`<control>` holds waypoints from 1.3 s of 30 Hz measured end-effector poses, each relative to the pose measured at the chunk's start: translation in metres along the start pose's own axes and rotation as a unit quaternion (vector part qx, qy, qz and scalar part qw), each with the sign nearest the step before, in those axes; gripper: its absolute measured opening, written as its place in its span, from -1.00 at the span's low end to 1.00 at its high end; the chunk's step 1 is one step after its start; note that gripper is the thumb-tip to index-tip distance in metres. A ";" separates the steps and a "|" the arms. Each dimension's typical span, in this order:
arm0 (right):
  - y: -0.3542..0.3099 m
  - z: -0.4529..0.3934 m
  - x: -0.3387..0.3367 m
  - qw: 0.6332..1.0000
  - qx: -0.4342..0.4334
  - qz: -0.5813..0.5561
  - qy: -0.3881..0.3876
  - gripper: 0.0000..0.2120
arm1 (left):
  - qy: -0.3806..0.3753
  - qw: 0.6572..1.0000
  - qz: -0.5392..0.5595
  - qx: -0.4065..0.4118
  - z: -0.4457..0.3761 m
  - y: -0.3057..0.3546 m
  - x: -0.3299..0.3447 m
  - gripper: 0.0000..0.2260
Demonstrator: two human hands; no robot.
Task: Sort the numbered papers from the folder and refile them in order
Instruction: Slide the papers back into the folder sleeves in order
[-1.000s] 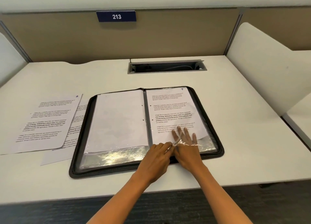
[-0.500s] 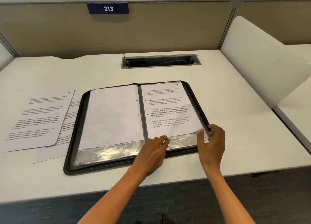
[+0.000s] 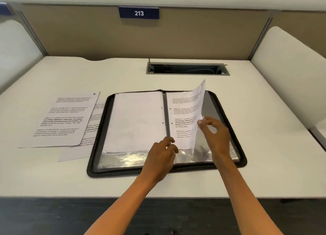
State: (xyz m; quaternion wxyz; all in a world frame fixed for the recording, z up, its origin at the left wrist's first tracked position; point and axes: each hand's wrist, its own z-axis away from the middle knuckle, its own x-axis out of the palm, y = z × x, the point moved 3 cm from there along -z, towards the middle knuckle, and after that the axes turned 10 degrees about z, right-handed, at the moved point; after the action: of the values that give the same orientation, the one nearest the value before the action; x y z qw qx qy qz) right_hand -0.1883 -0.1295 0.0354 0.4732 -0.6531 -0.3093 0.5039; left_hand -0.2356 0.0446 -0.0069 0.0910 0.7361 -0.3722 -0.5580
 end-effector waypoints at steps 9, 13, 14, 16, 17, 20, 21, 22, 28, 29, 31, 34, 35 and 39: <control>-0.062 0.055 0.128 0.952 -0.192 0.104 -0.217 -0.89 | 0.127 0.984 -0.004 -0.128 0.019 -0.087 -0.075 -0.81; -0.061 0.077 0.181 0.921 -0.194 0.159 -0.298 -0.91 | 0.162 0.968 -0.082 -0.172 0.030 -0.129 -0.118 -0.80; -0.058 0.079 0.191 0.915 -0.187 0.171 -0.313 -0.87 | 0.175 0.962 -0.091 -0.189 0.033 -0.139 -0.128 -0.80; -0.050 0.081 0.208 0.903 -0.170 0.198 -0.340 -0.81 | 0.201 0.949 -0.097 -0.222 0.038 -0.161 -0.146 -0.80; -0.044 0.081 0.215 0.896 -0.164 0.215 -0.351 -0.80 | 0.210 0.941 -0.099 -0.244 0.042 -0.172 -0.153 -0.80; -0.029 0.085 0.226 0.873 -0.162 0.271 -0.372 -0.78 | 0.214 0.916 -0.095 -0.325 0.050 -0.206 -0.168 -0.76; -0.026 0.086 0.229 0.867 -0.167 0.286 -0.372 -0.74 | 0.203 0.908 -0.089 -0.355 0.053 -0.216 -0.171 -0.69; -0.023 0.087 0.230 0.864 -0.173 0.296 -0.368 -0.70 | 0.190 0.900 -0.080 -0.383 0.056 -0.224 -0.172 -0.64; -0.018 0.090 0.232 0.878 -0.188 0.275 -0.345 -0.36 | 0.189 0.885 -0.064 -0.421 0.069 -0.241 -0.164 -0.78; -0.017 0.090 0.231 0.879 -0.189 0.270 -0.345 -0.36 | 0.186 0.885 -0.078 -0.419 0.068 -0.241 -0.163 -0.82; -0.016 0.090 0.231 0.881 -0.187 0.258 -0.349 -0.38 | 0.179 0.885 -0.113 -0.414 0.067 -0.240 -0.162 -0.86; -0.015 0.087 0.230 0.884 -0.176 0.243 -0.358 -0.38 | 0.170 0.885 -0.130 -0.414 0.066 -0.240 -0.162 -0.85; -0.015 0.087 0.230 0.885 -0.172 0.238 -0.362 -0.37 | 0.172 0.884 -0.117 -0.418 0.068 -0.241 -0.162 -0.82; -0.013 0.084 0.224 0.892 -0.157 0.212 -0.367 -0.34 | 0.180 0.875 -0.059 -0.446 0.070 -0.245 -0.166 -0.63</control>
State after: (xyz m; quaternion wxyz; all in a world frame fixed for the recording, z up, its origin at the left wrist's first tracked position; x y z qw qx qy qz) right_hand -0.1995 0.0981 -0.0376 0.0992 -0.5375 -0.3905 0.7408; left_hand -0.2056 0.3451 -0.0416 0.4417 0.7261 -0.0169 -0.5267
